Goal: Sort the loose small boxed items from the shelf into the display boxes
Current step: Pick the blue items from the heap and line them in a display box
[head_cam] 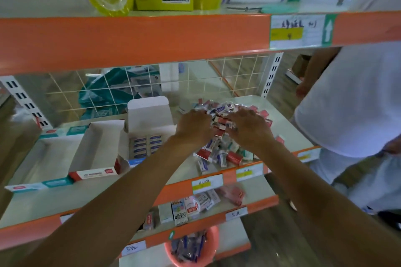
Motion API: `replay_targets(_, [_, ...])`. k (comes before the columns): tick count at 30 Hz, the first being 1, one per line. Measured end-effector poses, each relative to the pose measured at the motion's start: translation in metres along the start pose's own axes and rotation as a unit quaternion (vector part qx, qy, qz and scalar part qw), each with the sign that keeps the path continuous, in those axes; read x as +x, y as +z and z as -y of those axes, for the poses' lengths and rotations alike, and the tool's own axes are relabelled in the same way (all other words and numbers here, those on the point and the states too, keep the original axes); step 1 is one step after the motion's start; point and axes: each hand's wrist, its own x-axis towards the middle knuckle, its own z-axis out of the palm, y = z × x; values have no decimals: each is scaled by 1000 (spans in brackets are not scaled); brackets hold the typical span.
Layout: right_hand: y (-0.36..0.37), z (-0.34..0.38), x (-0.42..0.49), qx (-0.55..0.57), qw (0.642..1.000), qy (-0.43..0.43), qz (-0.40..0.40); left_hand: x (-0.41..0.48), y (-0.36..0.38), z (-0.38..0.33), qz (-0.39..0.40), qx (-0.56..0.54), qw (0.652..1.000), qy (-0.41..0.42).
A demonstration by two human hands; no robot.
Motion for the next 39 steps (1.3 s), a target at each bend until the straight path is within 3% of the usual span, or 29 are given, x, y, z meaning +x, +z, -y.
replay_targets(6, [9,-4,0,18,999,-22,25,4,17,-5,70,-3,997,-17])
replay_targets(16, [20,-4,2,68,997,-27,16,3,17,5,97,-90,991,-30])
replay_targets(25, [18,-3,9,53,997,28,51,7,11,9,45,-181,982,-30])
replay_targets(30, [18,-1,11,63,997,19,41,10,9,14,61,-293,950,-88])
replay_targets(39, [17,2,8,112,992,44,-29,5,-6,17,87,-469,857,-192])
